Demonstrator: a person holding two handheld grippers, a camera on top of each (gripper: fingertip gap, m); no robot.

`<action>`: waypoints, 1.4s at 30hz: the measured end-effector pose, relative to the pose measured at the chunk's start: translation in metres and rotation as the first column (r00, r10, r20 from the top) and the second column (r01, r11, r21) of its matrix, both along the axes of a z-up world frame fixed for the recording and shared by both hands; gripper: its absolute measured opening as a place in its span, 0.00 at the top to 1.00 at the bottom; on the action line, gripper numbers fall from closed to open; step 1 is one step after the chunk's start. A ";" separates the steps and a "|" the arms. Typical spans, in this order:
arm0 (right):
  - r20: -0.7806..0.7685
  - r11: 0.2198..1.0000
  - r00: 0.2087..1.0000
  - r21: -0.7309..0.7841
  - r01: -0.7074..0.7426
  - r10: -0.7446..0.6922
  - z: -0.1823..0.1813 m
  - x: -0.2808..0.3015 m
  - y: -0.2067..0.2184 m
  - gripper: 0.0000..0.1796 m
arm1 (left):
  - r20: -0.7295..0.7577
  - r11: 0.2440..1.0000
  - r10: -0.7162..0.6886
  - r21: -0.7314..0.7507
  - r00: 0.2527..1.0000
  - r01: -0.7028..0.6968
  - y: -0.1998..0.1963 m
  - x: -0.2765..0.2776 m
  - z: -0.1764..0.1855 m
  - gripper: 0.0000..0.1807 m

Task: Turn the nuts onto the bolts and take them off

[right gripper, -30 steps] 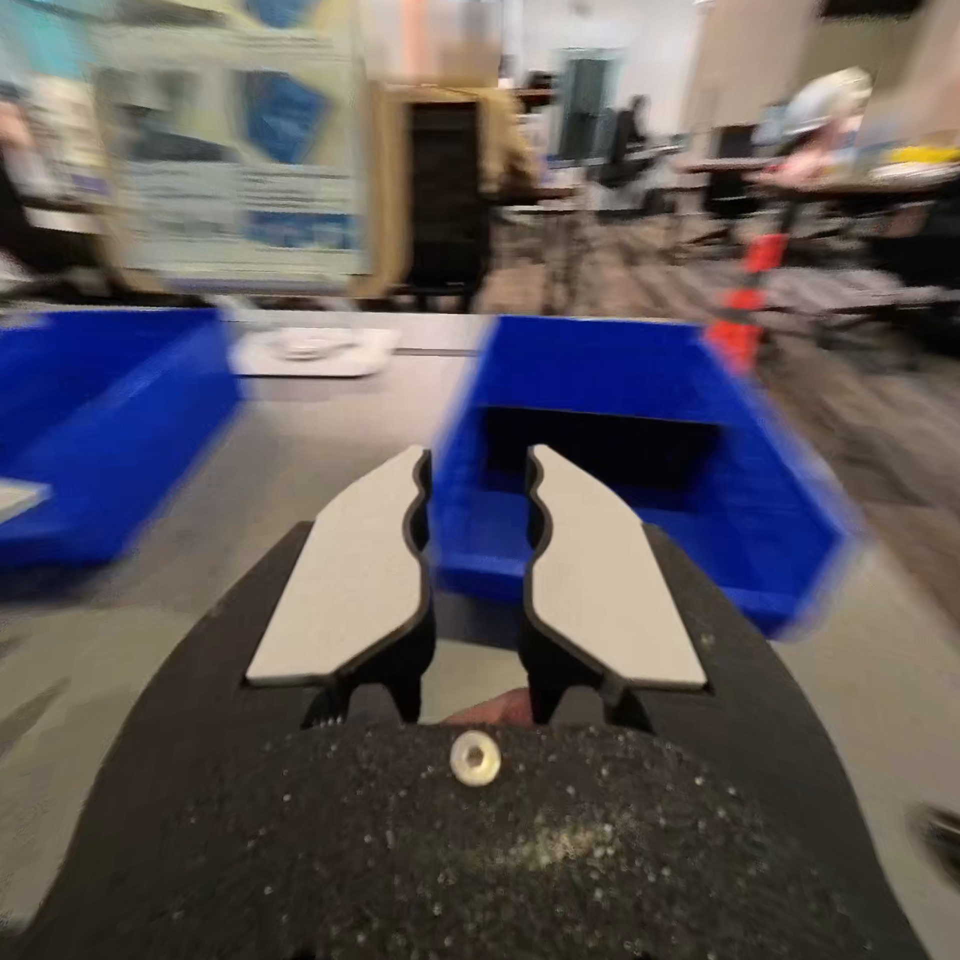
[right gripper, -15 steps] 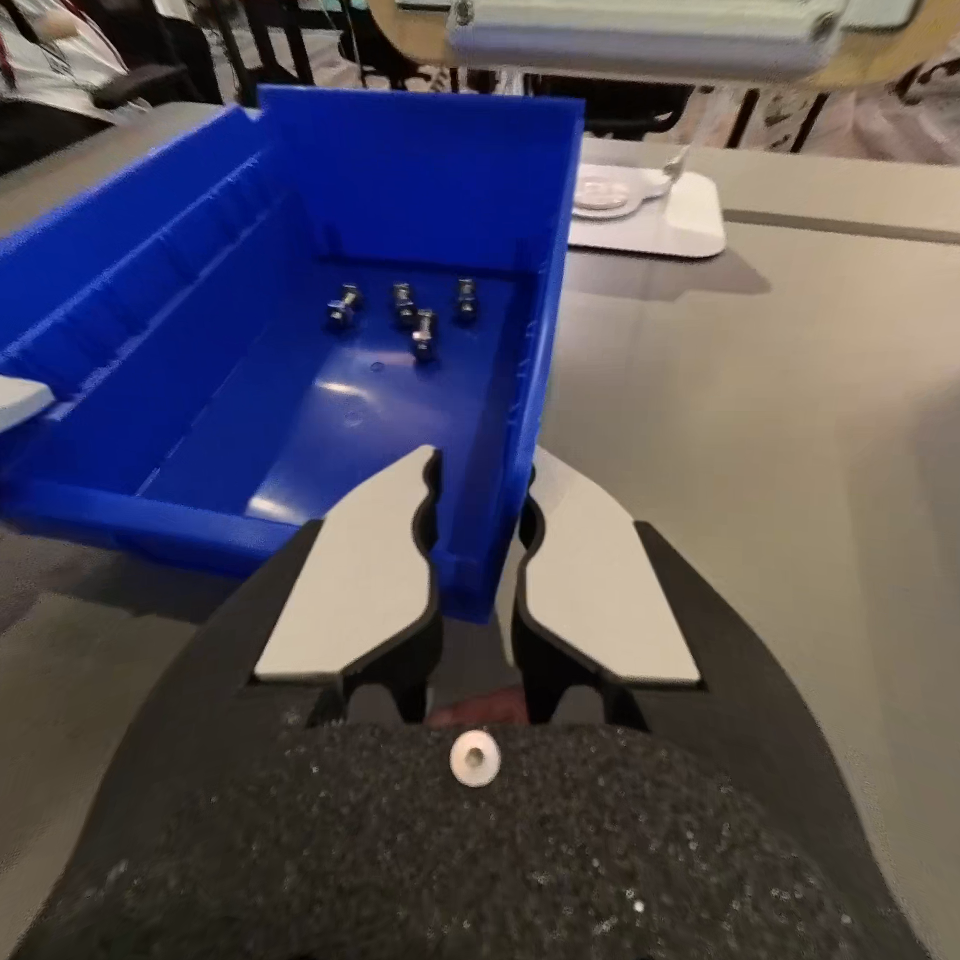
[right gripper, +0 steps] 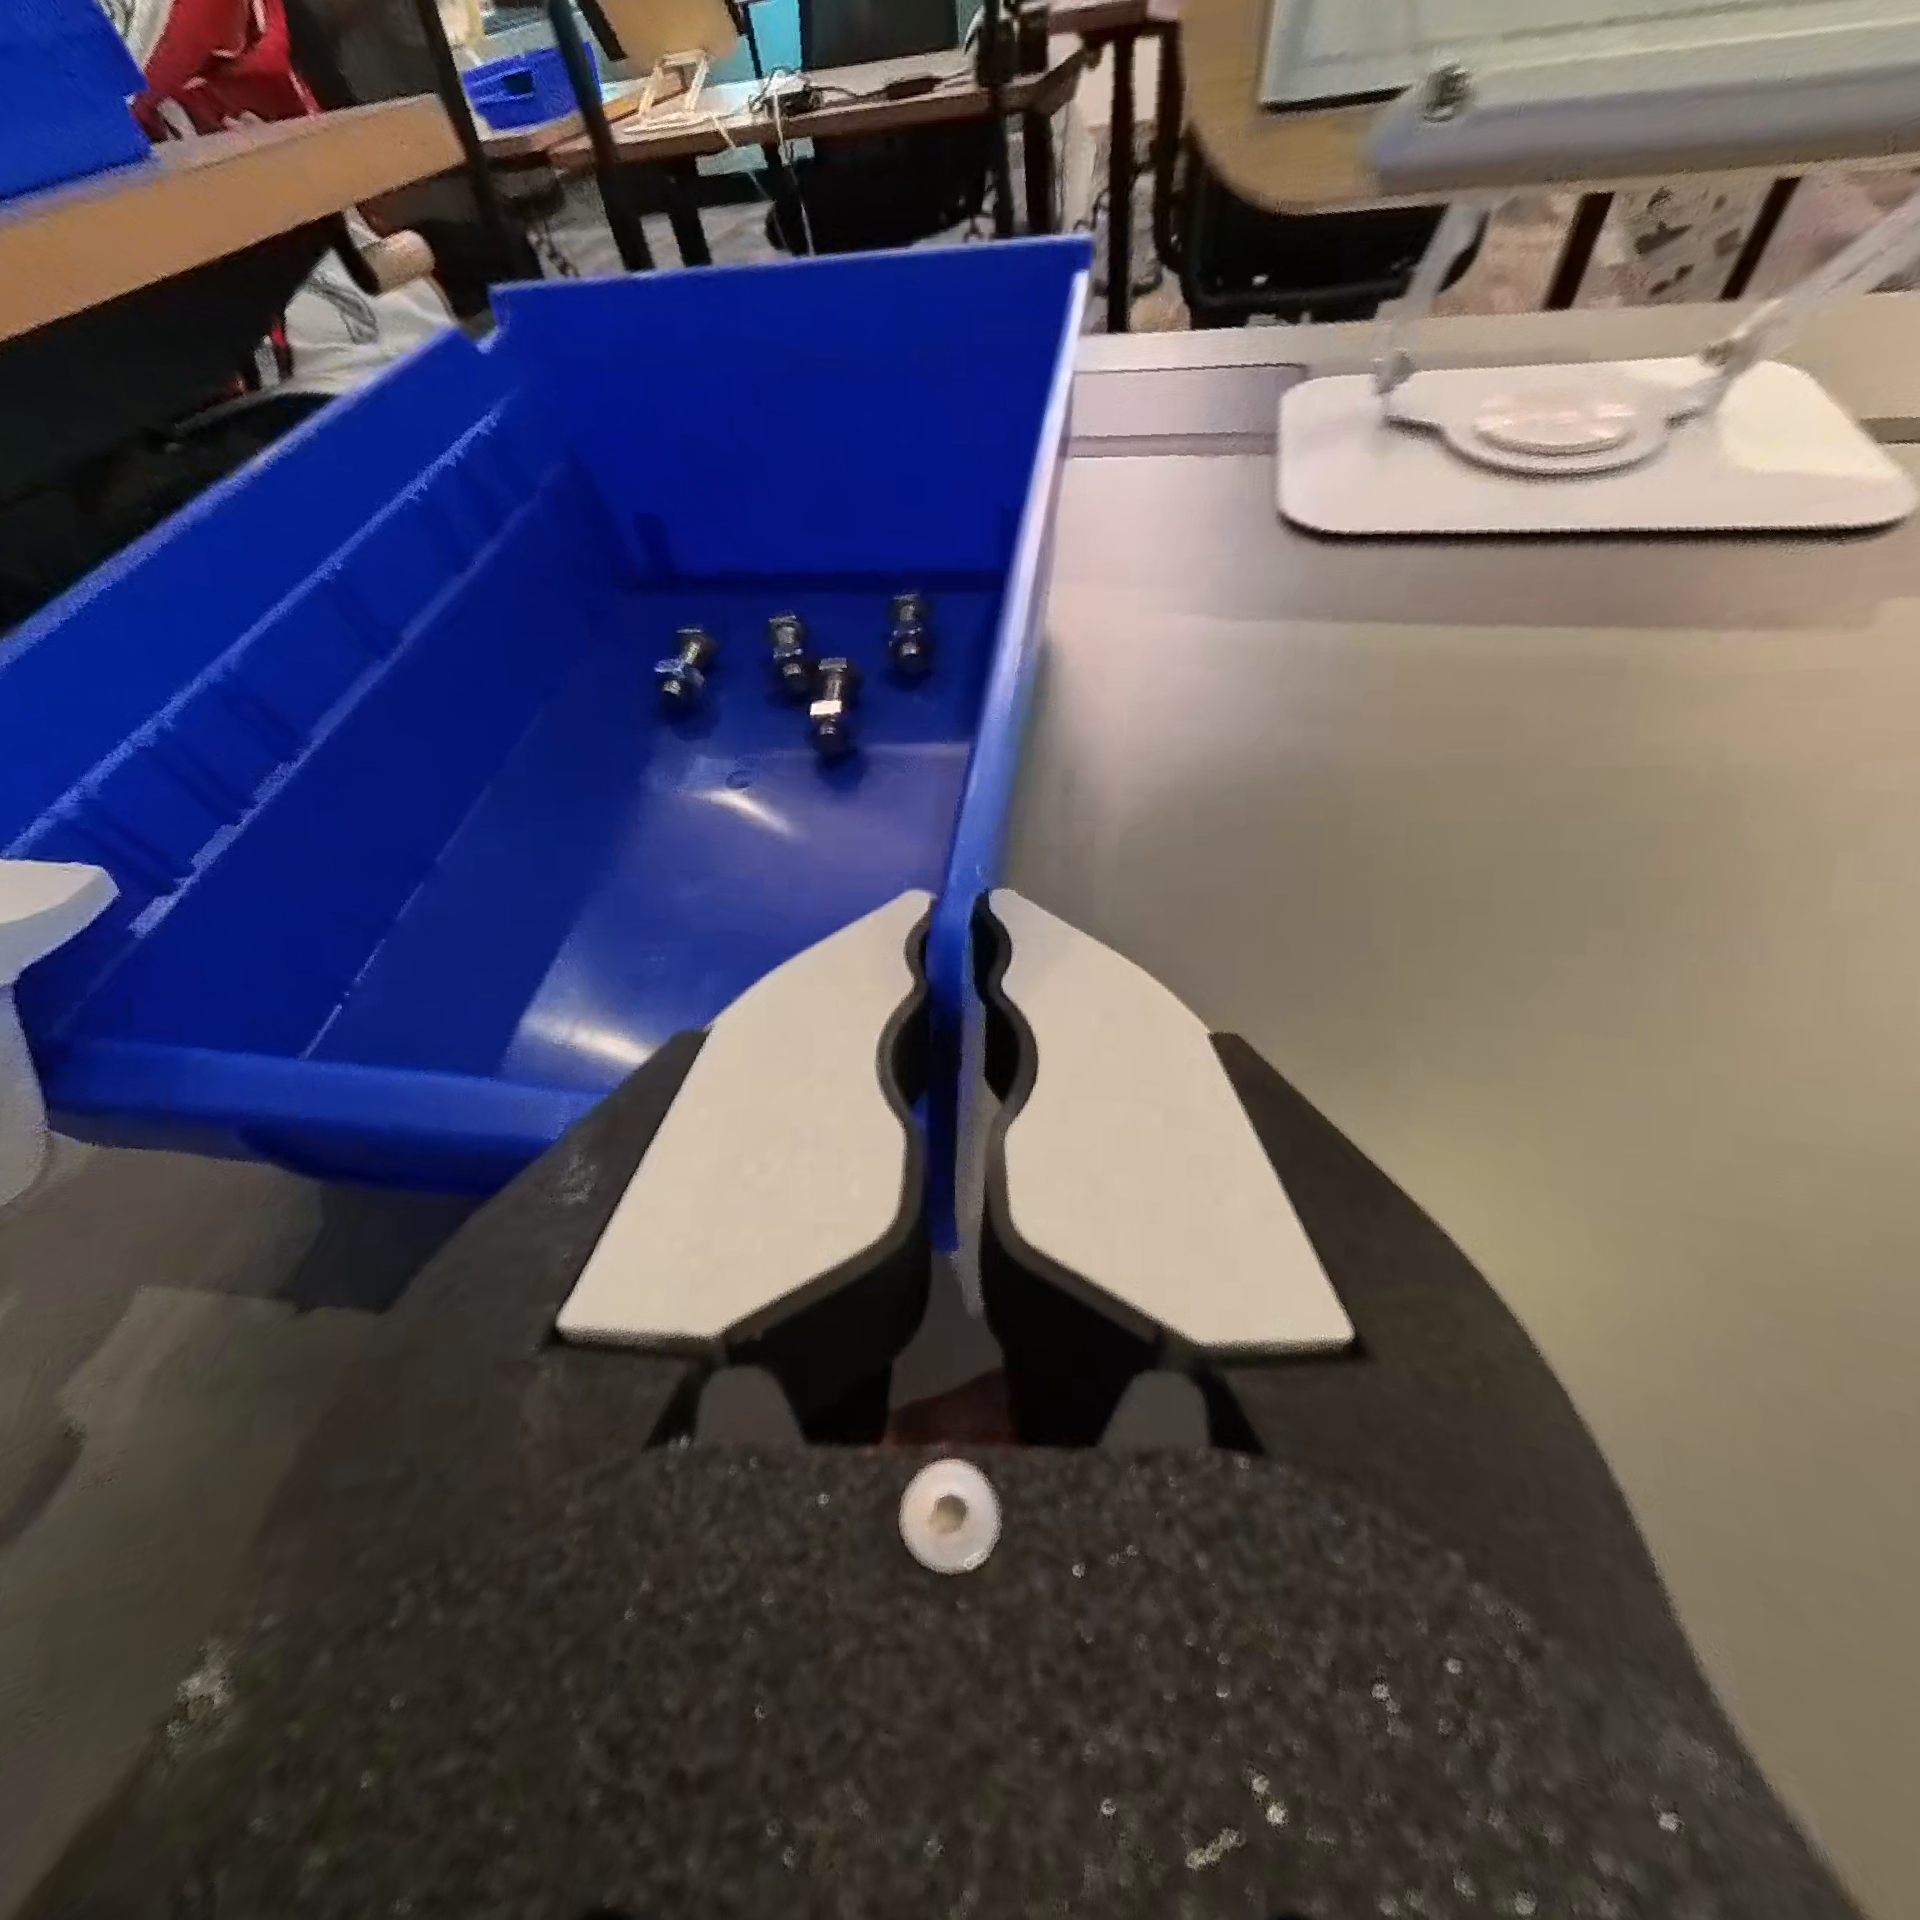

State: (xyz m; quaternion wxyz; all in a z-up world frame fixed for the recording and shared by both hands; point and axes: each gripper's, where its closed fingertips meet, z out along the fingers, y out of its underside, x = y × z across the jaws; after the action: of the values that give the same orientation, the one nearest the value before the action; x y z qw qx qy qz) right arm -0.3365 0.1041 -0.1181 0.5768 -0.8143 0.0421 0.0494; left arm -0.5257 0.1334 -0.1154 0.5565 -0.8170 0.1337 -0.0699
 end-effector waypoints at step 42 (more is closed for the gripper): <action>0.081 0.910 0.912 -0.076 0.408 -0.403 -0.018 0.605 -0.198 0.92 | -0.127 0.873 -0.478 0.036 0.869 0.486 -0.099 0.278 0.024 0.74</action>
State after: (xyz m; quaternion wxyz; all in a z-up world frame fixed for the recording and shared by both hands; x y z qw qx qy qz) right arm 0.2682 -0.0939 -0.1360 0.5377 -0.8145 0.1943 -0.0991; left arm -0.2473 0.0346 -0.0910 0.5397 -0.7416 0.3669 -0.1554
